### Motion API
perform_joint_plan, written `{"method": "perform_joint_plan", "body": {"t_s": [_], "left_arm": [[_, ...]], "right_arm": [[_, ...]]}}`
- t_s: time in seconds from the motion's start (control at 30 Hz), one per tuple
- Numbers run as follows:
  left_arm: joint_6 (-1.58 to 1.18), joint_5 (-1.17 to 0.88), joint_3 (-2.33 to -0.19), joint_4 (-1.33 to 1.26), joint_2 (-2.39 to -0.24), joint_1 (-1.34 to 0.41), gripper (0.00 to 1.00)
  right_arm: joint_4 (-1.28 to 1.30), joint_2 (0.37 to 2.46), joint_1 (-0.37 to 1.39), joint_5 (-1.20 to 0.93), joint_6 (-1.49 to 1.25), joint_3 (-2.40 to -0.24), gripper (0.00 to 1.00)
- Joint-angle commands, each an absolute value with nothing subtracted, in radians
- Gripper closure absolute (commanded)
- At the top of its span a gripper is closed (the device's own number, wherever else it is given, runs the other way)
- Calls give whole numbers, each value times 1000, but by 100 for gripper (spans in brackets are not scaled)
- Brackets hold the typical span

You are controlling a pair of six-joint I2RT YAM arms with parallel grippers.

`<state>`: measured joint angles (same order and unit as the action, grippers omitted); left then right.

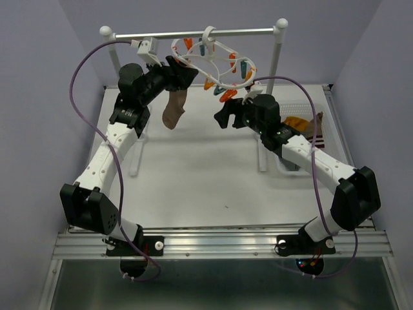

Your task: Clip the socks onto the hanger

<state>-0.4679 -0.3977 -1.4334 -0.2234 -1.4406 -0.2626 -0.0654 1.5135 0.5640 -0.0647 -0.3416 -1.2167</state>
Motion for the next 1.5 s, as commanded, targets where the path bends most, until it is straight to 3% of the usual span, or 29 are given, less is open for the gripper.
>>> {"method": "perform_joint_plan", "body": {"t_s": [0.0,0.17,0.37,0.5,0.77,1.0,1.2,1.47], "left_arm": [[-361,-575,-1509,-330,-1453,-311,22],[-288,-696,-1488,-333,-1431,-357,21],[-273,-600,-1341,-359,-1303,-364,18],[-273,-447,-1276,-335,-1229,-364,1],[-198,-307,-1168,-235,-1122,-364,1],[-114,-117,-1095,-137,-1048,-365,1],[98,-224,-1026,-207,-1009,-365,1],[282,-385,-1014,-343,-1049,-367,1]], "right_arm": [[-86,1514,565,-90,-318,-1276,3],[-86,1514,565,-90,-308,-1281,6],[-86,1505,565,-78,-310,-1261,6],[-84,1490,565,-77,-305,-1238,3],[-48,1402,565,64,-287,-1141,0],[141,1350,534,186,-369,-1065,0],[187,1301,494,173,-411,-976,0],[202,1285,485,207,-402,-1012,0]]}}
